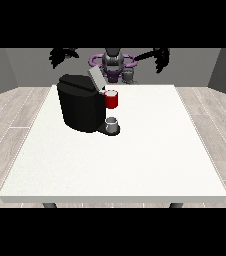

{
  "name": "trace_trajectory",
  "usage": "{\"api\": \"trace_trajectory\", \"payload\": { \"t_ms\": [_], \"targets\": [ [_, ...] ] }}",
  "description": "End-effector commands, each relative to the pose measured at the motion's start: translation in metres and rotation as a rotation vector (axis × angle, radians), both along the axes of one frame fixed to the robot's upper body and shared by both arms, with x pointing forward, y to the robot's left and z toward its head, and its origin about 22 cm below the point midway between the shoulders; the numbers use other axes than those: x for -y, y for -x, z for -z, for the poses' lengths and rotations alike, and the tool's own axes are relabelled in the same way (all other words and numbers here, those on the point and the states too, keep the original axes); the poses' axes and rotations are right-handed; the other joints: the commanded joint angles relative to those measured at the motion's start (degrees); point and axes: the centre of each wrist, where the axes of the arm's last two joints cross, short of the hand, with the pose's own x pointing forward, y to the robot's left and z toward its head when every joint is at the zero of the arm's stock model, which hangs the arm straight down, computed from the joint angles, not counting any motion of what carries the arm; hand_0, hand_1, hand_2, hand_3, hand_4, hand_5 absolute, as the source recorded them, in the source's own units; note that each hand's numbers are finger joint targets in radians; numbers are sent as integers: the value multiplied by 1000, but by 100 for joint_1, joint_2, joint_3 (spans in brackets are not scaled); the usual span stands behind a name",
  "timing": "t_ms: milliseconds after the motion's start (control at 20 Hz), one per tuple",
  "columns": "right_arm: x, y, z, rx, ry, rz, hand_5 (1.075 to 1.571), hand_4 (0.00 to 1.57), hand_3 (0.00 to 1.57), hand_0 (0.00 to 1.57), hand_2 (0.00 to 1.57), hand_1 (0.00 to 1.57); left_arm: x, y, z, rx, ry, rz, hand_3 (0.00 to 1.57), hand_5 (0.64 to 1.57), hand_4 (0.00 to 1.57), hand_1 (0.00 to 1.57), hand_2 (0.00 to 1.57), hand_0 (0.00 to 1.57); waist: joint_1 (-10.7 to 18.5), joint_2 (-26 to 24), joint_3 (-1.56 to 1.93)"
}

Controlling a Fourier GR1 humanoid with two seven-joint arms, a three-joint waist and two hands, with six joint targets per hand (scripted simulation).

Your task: Insert the coffee pod into the coffee machine and close the lid

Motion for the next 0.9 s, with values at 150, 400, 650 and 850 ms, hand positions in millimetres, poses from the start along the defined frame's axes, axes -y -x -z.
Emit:
{"api": "trace_trajectory", "payload": {
  "t_ms": [150, 400, 650, 850],
  "targets": [
    [9, -9, -22, 55, 66, -44, 1571, 43, 0, 0, 0, 0, 8, 30, 44, -93, 178, -23, 0, 1571, 0, 0, 0, 0, 605, -346, 6],
    [-3, -19, -42, 31, 48, -148, 1571, 0, 0, 0, 0, 0, 16, 49, 62, -124, 234, -6, 0, 1571, 0, 0, 0, 0, 753, -463, 5],
    [-7, -36, -52, 88, 113, -192, 1571, 239, 0, 0, 0, 0, 23, 43, 42, -76, 301, -10, 0, 1571, 27, 0, 0, 0, 991, -27, 6],
    [-27, -34, -36, 101, 102, -203, 1571, 0, 0, 0, 0, 0, 14, 56, 40, -66, 309, 1, 0, 1571, 88, 0, 0, 0, 1086, 70, 6]
  ]
}}
